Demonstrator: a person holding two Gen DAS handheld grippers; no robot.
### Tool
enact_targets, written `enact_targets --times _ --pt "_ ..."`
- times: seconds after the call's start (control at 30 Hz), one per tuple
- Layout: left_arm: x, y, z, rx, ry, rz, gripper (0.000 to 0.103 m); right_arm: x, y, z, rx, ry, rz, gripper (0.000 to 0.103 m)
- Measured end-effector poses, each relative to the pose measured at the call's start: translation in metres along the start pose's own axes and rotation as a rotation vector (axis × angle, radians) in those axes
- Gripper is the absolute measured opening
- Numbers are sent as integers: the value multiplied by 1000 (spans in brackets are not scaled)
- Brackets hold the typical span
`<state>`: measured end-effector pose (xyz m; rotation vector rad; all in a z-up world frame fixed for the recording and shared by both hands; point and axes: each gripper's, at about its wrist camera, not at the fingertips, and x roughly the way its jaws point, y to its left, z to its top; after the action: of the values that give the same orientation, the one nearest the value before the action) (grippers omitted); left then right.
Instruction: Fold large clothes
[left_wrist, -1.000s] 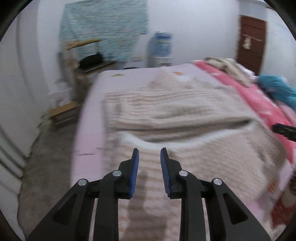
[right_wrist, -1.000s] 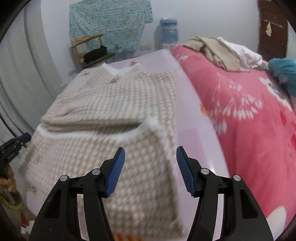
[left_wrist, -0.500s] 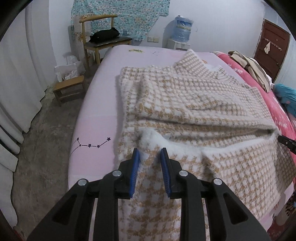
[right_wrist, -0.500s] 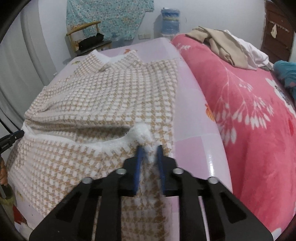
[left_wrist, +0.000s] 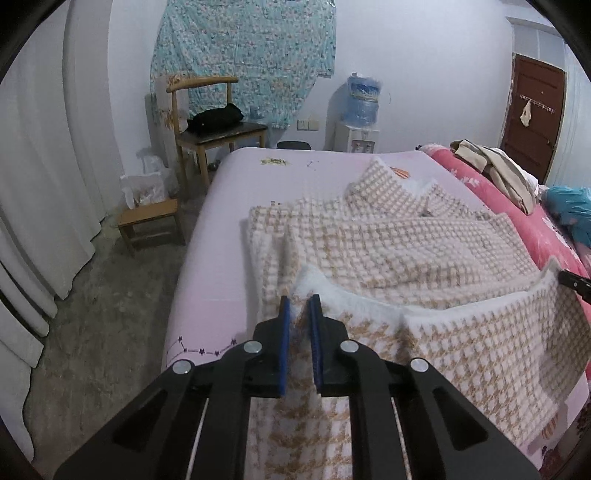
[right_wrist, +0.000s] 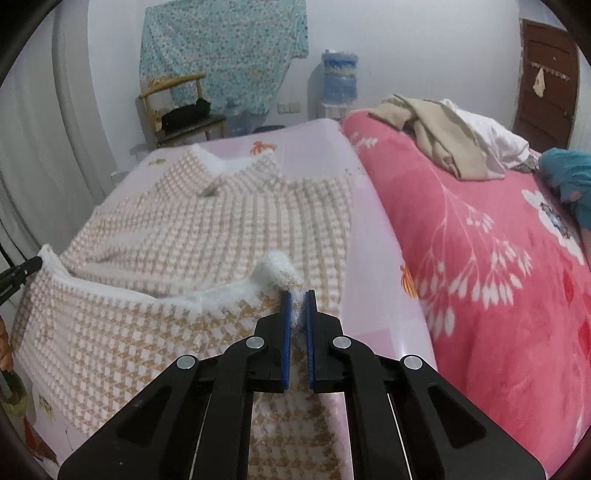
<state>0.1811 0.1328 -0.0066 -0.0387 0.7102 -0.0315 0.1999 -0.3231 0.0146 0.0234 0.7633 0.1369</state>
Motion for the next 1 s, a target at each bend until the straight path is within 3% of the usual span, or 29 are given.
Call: enact_targets --times 0.27,0.63,0.87,0.93,1.0 --pt "29 14 -26 -56 77 -1 10 33 -6 -14 26 64 4 5" --pt "31 12 -33 -53 90 7 12 32 -9 -27 74 85 2 5" --pt "41 14 -36 -61 107 4 15 43 -26 -32 171 112 58 7" --pt "40 14 -35 -66 108 -2 17 43 -28 -31 190 124 69 8" --pt "35 17 -33 -78 104 -10 24 39 -27 -29 190 131 61 21"
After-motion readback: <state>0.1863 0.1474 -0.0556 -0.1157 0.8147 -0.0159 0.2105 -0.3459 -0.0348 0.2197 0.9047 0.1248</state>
